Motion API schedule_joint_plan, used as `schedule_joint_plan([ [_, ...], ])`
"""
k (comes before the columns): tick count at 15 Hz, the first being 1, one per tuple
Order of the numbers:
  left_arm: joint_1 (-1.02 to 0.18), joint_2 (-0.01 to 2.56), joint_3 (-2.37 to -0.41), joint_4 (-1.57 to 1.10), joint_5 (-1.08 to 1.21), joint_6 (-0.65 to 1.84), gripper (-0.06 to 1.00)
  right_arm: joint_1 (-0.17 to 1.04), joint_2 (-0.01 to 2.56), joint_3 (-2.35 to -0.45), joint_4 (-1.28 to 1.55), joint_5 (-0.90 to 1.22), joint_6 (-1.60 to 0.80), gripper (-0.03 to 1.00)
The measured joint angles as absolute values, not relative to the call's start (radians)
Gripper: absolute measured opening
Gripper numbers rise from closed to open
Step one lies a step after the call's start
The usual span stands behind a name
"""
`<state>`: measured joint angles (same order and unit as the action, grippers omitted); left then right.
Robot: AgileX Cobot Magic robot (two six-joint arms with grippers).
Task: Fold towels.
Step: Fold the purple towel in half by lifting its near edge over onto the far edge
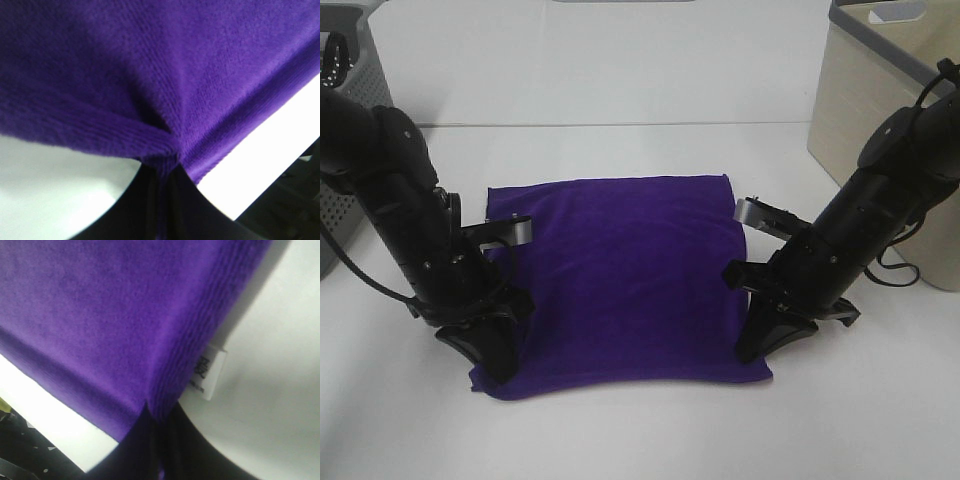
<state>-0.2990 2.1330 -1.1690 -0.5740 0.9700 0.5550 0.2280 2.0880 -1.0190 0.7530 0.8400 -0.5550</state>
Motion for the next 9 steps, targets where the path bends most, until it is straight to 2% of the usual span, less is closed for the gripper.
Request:
schedule_joint_plan([
  [6, -0.305, 1.959, -1.272, -0.503, 0.957, 0.536, 0.00, 0.231, 1.900, -1.108, 0.763, 0.847, -0.558, 0.03],
  [9, -0.305, 1.956, -1.350, -0.493, 0.852, 0.529, 0.00, 0.231, 1.897, -1.270, 0.738, 0.815, -0.557, 0.03],
])
